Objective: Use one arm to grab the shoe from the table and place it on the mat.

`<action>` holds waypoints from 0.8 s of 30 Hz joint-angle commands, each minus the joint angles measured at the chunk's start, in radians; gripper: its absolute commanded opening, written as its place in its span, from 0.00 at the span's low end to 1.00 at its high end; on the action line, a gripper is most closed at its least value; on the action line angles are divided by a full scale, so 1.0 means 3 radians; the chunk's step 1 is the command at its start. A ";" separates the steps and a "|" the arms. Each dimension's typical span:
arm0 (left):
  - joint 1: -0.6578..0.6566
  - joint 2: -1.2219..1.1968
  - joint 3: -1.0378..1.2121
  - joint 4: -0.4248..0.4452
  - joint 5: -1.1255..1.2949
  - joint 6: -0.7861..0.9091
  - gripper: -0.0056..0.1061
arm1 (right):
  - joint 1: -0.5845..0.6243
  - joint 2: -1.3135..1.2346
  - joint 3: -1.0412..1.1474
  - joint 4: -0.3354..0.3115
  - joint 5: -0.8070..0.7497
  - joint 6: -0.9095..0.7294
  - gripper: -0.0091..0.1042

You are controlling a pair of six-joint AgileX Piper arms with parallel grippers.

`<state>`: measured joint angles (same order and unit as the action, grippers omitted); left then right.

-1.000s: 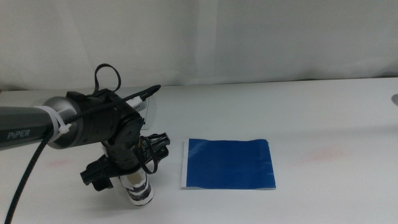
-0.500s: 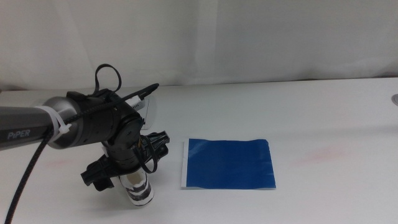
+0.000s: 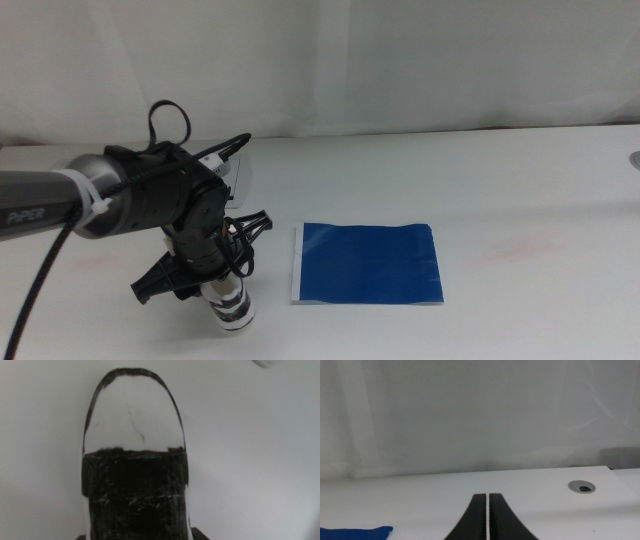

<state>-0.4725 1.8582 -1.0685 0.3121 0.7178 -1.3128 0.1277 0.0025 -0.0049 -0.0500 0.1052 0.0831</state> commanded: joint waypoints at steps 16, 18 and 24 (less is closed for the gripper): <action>-0.0017 -0.1033 -0.0020 -0.0347 0.0243 0.0139 0.02 | 0.0003 -0.0117 0.0137 -0.0024 -0.0021 -0.0015 0.06; -0.0017 -0.1074 -0.0020 -0.0278 0.0286 0.0156 0.02 | 0.0003 -0.0117 0.0137 -0.0024 -0.0021 -0.0015 0.06; -0.0017 -0.1079 -0.0020 -0.0306 0.0455 0.0127 0.02 | 0.0003 -0.0117 0.0137 -0.0024 -0.0021 -0.0015 0.06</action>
<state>-0.4725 1.5460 -1.0685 0.2202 0.8410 -1.2650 0.1277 0.0025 -0.0049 -0.0500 0.1052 0.0799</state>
